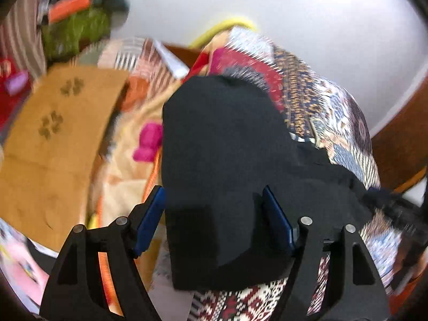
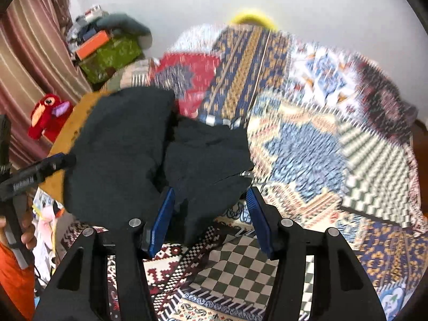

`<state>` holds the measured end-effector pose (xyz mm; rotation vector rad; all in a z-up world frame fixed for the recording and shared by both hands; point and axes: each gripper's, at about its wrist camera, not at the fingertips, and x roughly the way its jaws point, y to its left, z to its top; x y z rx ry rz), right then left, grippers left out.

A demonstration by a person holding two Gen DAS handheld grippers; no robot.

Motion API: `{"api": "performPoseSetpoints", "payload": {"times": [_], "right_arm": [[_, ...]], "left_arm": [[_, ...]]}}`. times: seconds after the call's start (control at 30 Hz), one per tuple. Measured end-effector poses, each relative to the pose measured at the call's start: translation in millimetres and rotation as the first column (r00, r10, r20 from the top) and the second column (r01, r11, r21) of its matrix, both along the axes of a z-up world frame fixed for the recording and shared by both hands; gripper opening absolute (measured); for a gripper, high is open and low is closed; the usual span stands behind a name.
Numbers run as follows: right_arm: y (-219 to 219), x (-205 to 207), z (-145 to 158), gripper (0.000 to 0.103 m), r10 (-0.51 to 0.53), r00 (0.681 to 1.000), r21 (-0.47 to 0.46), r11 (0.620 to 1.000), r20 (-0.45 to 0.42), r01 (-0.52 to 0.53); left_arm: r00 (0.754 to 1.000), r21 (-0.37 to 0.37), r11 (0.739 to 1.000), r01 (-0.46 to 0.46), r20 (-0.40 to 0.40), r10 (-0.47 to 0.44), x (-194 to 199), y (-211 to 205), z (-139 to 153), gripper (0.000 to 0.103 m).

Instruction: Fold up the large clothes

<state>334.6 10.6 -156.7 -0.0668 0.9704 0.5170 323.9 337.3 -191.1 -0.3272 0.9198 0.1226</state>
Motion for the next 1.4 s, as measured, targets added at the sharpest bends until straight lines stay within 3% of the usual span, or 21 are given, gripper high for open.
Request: {"api": "performPoseSetpoints", "payload": {"times": [0.07,0.13,0.23,0.33,0.4,0.47,0.53,0.63,0.83,0.97,1.2,1.4], "right_arm": [[5.5,-4.6,14.3,0.057,0.006,1.0,0.035,0.999,0.029,-0.007],[17.7,-4.5,18.3,0.074,0.015,0.999,0.065,0.998,0.038,-0.018],[36.7,-8.4,13.0,0.075,0.044,0.998,0.075,0.996,0.04,-0.047],[53.4,-11.0,-11.9,0.075,0.077,0.997,0.034,0.996,0.008,-0.077],[61.6,-9.6,-37.8,0.075,0.083,0.996,-0.025,0.996,-0.039,-0.084],[58.6,-14.9,-58.1,0.075,0.086,0.995,-0.043,0.995,-0.058,-0.089],[53.6,-17.0,-62.4,0.075,0.08,0.994,-0.025,0.996,-0.079,-0.082],[47.4,-22.8,-56.8,0.075,0.08,0.991,-0.023,0.996,-0.109,-0.083],[30.7,-47.5,-15.2,0.075,0.069,0.995,-0.018,0.997,-0.074,-0.071],[11.8,-74.9,25.9,0.075,0.075,0.997,0.051,0.996,-0.021,-0.073],[-15.9,-143.6,109.9,0.075,0.081,0.985,0.162,0.981,0.151,-0.105],[-38.3,-213.8,170.2,0.075,0.078,0.934,0.234,0.958,0.35,-0.167]], "left_arm": [[0.998,0.056,0.998,0.035,0.04,-0.037,-10.7,-14.3,17.2,0.074],[0.995,0.102,0.993,0.06,0.071,-0.067,-19.8,-27.6,29.7,0.074],[0.993,0.13,0.988,0.083,0.077,-0.094,-22.5,-41.3,34.6,0.074],[0.997,0.163,0.984,0.067,0.024,-0.072,-16.5,-45.9,17.5,0.074],[0.998,0.155,0.986,0.054,-0.026,-0.051,-12.8,-43.7,-0.3,0.074],[0.999,0.09,0.995,0.043,-0.027,-0.041,-14.0,-35.7,-15.5,0.078],[0.999,0.064,0.998,0.026,-0.036,-0.024,-16.1,-31.5,-25.8,0.086],[0.999,0.053,0.999,0.013,-0.037,-0.011,-22.8,-32.8,-36.3,0.088],[0.998,0.087,0.996,-0.005,-0.068,0.011,-45.3,-45.3,-17.2,0.082],[1.0,0.121,0.993,-0.007,-0.013,0.009,-74.3,-56.8,16.2,0.082],[0.984,0.193,0.98,-0.049,0.179,0.014,-147.8,-84.6,106.2,0.082],[0.921,0.266,0.958,-0.105,0.39,-0.007,-225.1,-119.2,182.1,0.082]]}}
